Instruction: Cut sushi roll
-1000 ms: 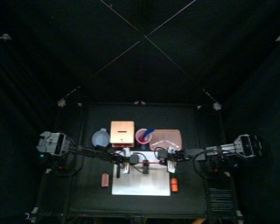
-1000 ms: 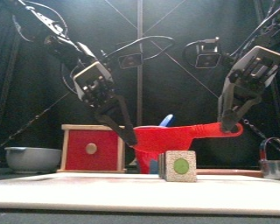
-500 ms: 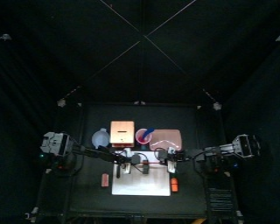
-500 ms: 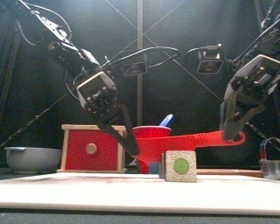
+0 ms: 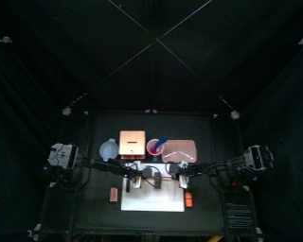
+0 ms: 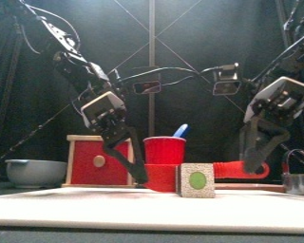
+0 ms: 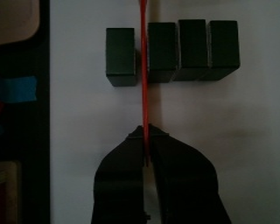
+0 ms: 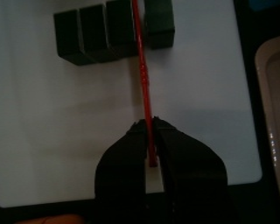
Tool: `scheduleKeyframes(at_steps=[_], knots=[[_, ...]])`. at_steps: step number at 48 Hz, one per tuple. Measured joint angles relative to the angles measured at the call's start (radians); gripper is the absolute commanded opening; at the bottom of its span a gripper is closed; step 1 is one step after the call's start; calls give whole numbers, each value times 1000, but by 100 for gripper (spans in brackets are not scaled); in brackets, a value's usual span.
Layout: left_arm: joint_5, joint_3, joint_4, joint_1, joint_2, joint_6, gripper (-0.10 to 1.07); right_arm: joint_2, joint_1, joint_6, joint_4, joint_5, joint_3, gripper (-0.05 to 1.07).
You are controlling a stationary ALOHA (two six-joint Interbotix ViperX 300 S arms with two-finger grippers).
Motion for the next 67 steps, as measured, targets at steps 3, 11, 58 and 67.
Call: scheduleKeyframes(at_steps=[3,11,58,67], knots=[[28,-11,9,-9,-21,0,36,-46,2,2,-5,38,-6,31],[72,-35,49,-38,-80,-3,36,-184,5,0,-14,109,-11,31],[75,-66,25,-87,-37,-3,36,-146,69,2,32,103,14,30],[77,-66,15,-91,-34,-5,36,-144,69,2,28,103,15,30]])
